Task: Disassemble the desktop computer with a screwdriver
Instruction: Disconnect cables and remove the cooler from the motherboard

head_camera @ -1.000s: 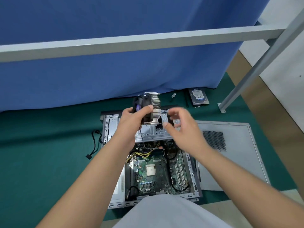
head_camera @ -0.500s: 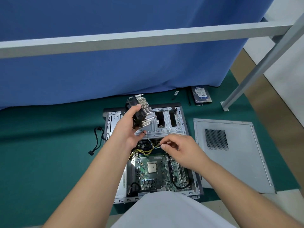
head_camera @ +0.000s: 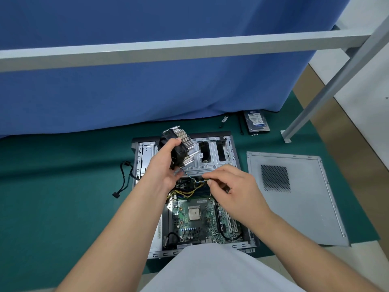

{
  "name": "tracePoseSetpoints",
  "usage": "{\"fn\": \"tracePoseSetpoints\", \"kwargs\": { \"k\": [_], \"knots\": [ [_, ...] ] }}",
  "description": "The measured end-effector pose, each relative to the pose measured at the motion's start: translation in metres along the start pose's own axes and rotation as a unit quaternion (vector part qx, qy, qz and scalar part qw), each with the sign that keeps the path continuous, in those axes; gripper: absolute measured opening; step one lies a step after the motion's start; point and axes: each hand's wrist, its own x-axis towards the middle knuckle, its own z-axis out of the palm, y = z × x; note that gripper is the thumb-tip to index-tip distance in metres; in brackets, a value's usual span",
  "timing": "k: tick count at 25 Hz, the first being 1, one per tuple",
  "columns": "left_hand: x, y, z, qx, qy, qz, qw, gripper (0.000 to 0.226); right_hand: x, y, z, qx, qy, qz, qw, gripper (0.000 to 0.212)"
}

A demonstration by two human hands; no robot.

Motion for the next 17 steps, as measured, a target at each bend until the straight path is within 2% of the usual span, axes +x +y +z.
{"fn": "tracePoseSetpoints", "kwargs": {
  "k": [3, 6, 10, 14, 17],
  "knots": [
    [0.005, 0.000, 0.002, 0.001, 0.018, 0.017, 1.000, 0.033, 0.000, -0.004, 0.000, 0.016, 0.029, 0.021, 0.999, 0.018],
    [0.009, 0.001, 0.004, -0.014, 0.009, 0.009, 1.000, 0.031, 0.003, -0.009, -0.001, 0.035, -0.042, 0.031, 0.998, 0.016],
    [0.010, 0.003, 0.013, -0.020, -0.012, 0.012, 1.000, 0.040, 0.010, -0.028, 0.010, 0.054, -0.097, -0.017, 0.994, 0.016],
    [0.008, -0.002, 0.016, 0.036, -0.048, -0.031, 0.998, 0.059, 0.023, -0.047, 0.021, 0.066, -0.093, -0.036, 0.993, 0.017],
    [0.007, -0.013, 0.010, 0.044, -0.092, -0.047, 0.994, 0.051, 0.044, -0.043, 0.002, 0.113, -0.045, 0.033, 0.992, 0.017]
  ]
}}
